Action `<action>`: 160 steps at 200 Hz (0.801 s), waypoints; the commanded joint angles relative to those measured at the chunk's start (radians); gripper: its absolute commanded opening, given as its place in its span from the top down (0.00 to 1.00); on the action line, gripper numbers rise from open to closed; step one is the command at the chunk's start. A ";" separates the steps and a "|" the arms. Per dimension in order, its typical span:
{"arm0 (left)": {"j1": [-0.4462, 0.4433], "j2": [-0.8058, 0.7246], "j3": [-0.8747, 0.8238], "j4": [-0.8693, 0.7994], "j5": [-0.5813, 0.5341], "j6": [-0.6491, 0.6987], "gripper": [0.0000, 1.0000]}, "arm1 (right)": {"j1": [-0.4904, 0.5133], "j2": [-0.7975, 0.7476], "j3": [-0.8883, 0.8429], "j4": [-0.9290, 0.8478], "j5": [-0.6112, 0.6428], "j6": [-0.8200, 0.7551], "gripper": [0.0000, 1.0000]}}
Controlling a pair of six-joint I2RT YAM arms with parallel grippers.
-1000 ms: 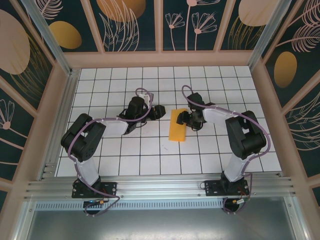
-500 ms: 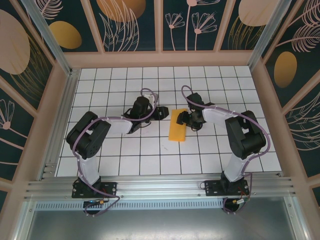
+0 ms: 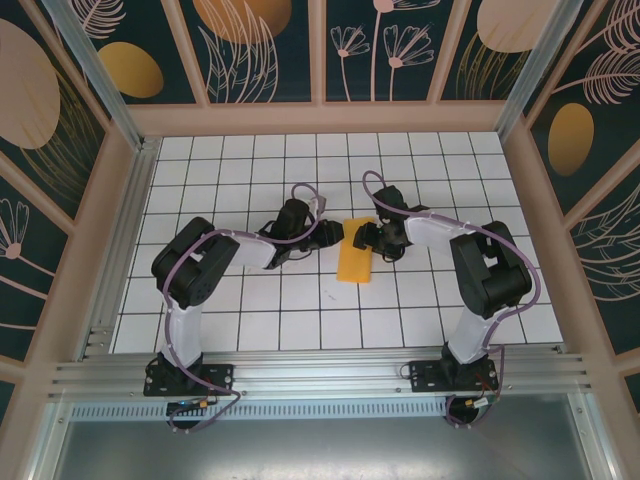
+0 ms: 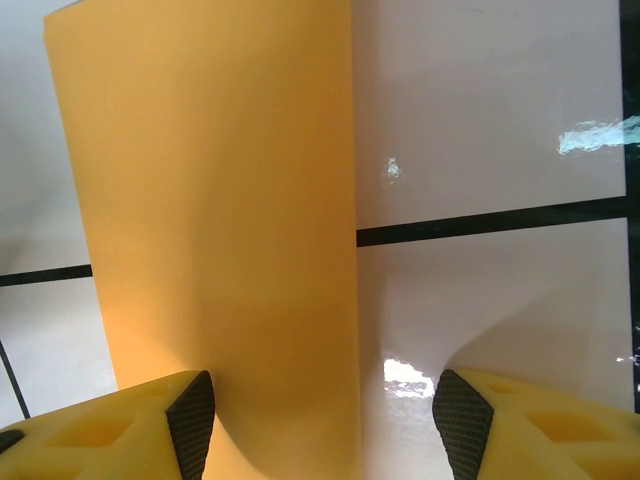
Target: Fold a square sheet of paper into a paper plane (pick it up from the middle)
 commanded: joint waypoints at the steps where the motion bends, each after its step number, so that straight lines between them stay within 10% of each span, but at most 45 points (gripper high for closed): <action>1: -0.010 0.031 0.027 0.033 0.029 -0.030 0.76 | -0.001 0.037 -0.020 -0.029 0.058 0.011 0.34; 160: -0.024 0.094 0.095 -0.114 0.006 -0.012 0.90 | 0.006 0.038 -0.010 -0.042 0.066 0.011 0.34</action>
